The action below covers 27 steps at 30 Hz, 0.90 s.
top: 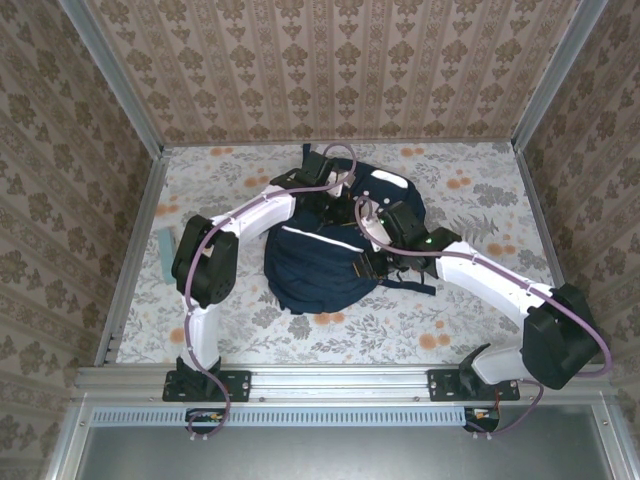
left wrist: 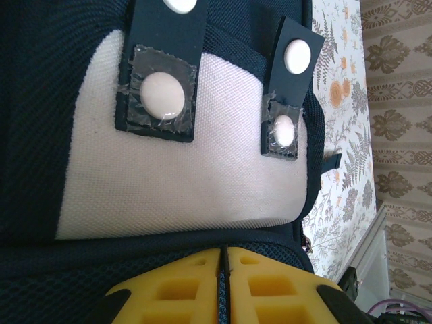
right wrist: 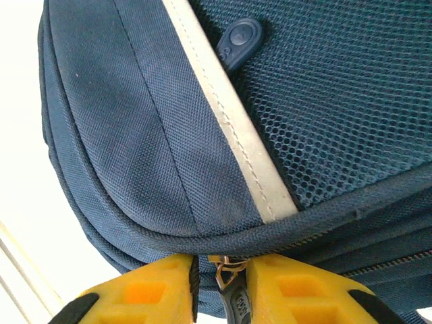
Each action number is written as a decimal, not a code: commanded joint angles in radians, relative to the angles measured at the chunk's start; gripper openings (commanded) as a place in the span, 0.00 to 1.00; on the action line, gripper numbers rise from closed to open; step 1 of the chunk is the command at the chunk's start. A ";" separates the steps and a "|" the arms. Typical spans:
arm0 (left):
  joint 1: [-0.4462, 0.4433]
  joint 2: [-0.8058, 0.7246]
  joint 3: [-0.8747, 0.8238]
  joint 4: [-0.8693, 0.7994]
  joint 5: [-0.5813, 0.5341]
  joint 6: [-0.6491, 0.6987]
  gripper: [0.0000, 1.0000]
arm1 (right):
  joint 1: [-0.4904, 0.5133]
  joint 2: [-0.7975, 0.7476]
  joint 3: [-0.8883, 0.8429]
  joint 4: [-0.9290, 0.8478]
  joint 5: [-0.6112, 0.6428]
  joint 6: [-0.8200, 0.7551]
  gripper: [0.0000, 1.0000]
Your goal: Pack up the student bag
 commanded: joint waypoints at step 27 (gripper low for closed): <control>0.075 -0.193 -0.126 0.026 -0.071 -0.076 0.39 | 0.081 -0.245 -0.101 0.124 0.181 0.361 0.61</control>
